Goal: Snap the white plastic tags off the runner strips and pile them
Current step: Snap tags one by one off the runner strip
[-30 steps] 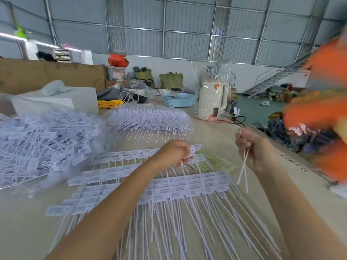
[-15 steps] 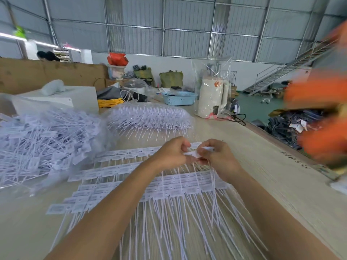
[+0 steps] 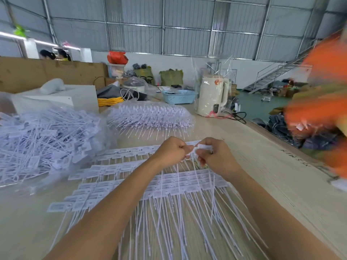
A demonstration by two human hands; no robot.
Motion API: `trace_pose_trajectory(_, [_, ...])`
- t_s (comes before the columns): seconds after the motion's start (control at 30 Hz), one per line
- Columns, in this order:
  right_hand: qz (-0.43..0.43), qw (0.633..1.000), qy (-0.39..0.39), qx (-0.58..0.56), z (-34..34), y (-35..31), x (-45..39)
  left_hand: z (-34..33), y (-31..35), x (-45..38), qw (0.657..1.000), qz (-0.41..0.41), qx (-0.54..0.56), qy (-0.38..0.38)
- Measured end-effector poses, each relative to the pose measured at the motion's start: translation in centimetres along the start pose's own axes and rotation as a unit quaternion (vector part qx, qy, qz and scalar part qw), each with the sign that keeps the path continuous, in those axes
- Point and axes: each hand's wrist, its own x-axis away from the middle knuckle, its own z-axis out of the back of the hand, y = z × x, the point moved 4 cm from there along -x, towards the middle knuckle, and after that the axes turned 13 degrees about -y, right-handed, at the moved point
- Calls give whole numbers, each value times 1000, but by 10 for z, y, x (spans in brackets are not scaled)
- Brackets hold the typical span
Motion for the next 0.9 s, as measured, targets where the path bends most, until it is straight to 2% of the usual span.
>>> trace_pose_trajectory(0.1, [37, 997, 30, 64, -3, -3, 0, 4, 1, 1, 996, 21, 82, 2])
trace_pose_trajectory(0.2, [118, 979, 50, 158, -5, -11, 4, 5, -3, 4, 986, 56, 156, -18])
trace_pose_trajectory(0.27, [144, 971, 55, 181, -5, -12, 4, 3, -2, 5, 979, 64, 192, -26])
trace_pose_trajectory(0.47, [124, 972, 95, 176, 5, -3, 0, 0, 13, 1, 990, 39, 132, 5])
trace_pose_trajectory(0.53, [143, 961, 99, 216, 1, -1, -1, -1, 11, 2, 991, 48, 124, -1])
trace_pose_trajectory(0.6, [102, 959, 126, 231, 6, 8, -4, 2, 8, 6, 990, 62, 120, -32])
trace_pose_trajectory(0.67, [-1, 975, 190, 112, 32, 24, -3, 9, 7, 10, 990, 57, 119, -42])
trace_pose_trajectory(0.73, [-41, 964, 244, -100, 59, 33, 2, 20, 6, 9, 994, 30, 101, 1])
trace_pose_trajectory(0.83, [23, 906, 268, -326, 90, 20, 9, 16, 8, 6, 998, 4, 55, -15])
trace_pose_trajectory(0.9, [69, 887, 213, -404, 101, 7, 11, 6, 7, 4, 998, 16, 20, -56])
